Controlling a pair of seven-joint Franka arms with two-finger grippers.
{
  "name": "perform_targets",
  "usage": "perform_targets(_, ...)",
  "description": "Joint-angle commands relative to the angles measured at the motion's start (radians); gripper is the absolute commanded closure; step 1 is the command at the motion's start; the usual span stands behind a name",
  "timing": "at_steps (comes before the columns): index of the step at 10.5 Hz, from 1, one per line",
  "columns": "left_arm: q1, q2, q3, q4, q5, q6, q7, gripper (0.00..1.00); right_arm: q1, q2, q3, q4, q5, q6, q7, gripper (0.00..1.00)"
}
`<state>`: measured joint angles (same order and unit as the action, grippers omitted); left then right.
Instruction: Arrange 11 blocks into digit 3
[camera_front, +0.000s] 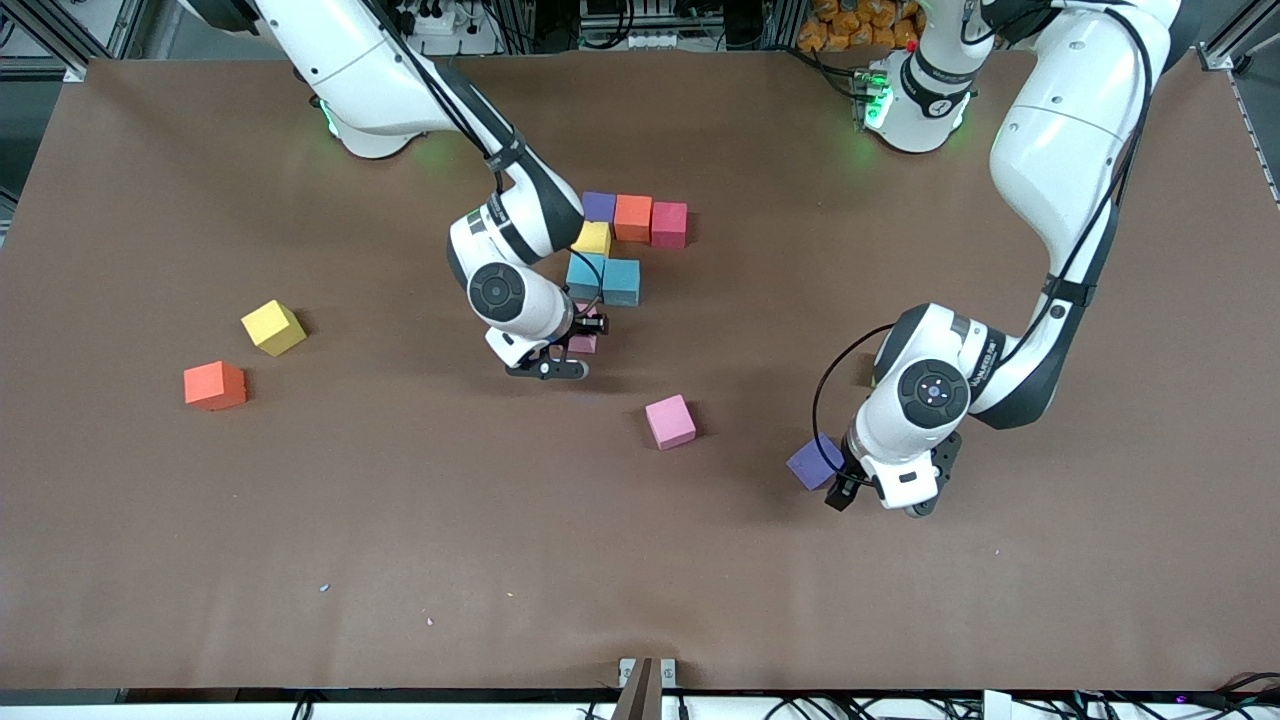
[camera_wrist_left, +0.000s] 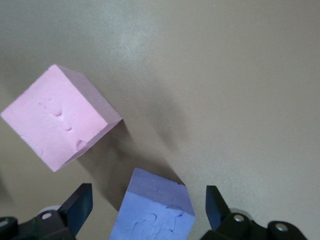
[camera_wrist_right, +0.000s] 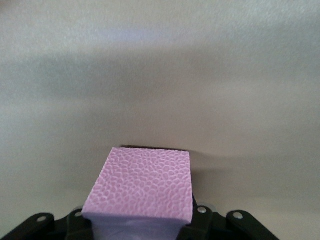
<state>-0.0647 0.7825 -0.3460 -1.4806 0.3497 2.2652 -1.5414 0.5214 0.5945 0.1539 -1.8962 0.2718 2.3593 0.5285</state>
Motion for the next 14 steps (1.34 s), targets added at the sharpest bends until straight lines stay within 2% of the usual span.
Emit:
perform_targets(1,-0.015,0.05,0.009,0.039,0.023,0.052,0.035,0.0,0.023,0.004,0.001,-0.061,-0.006,0.008,0.027,1.0)
perform_targets(9,-0.052,0.069,0.009,0.031,0.028,0.073,0.07,0.0,0.04,0.002,0.003,-0.083,-0.006,0.012,0.028,0.98)
perform_targets(10,-0.052,0.069,0.009,0.028,0.022,0.068,0.067,0.0,0.039,0.007,0.003,-0.075,-0.006,0.014,0.028,0.84)
perform_targets(11,-0.047,0.067,0.009,0.026,0.015,0.063,0.067,0.12,0.037,0.007,0.003,-0.07,-0.005,0.014,0.028,0.4)
perform_targets(12,-0.038,0.064,0.007,0.026,0.012,0.047,0.07,0.38,0.037,0.007,0.001,-0.06,-0.005,0.014,0.03,0.0)
perform_targets(13,-0.038,0.064,0.007,0.026,0.011,0.028,0.067,0.66,0.029,0.007,0.001,-0.04,-0.005,0.006,0.03,0.0)
perform_targets(14,-0.04,0.064,0.007,0.025,0.003,0.007,0.064,0.88,0.023,0.005,0.001,-0.015,-0.005,0.002,0.022,0.0)
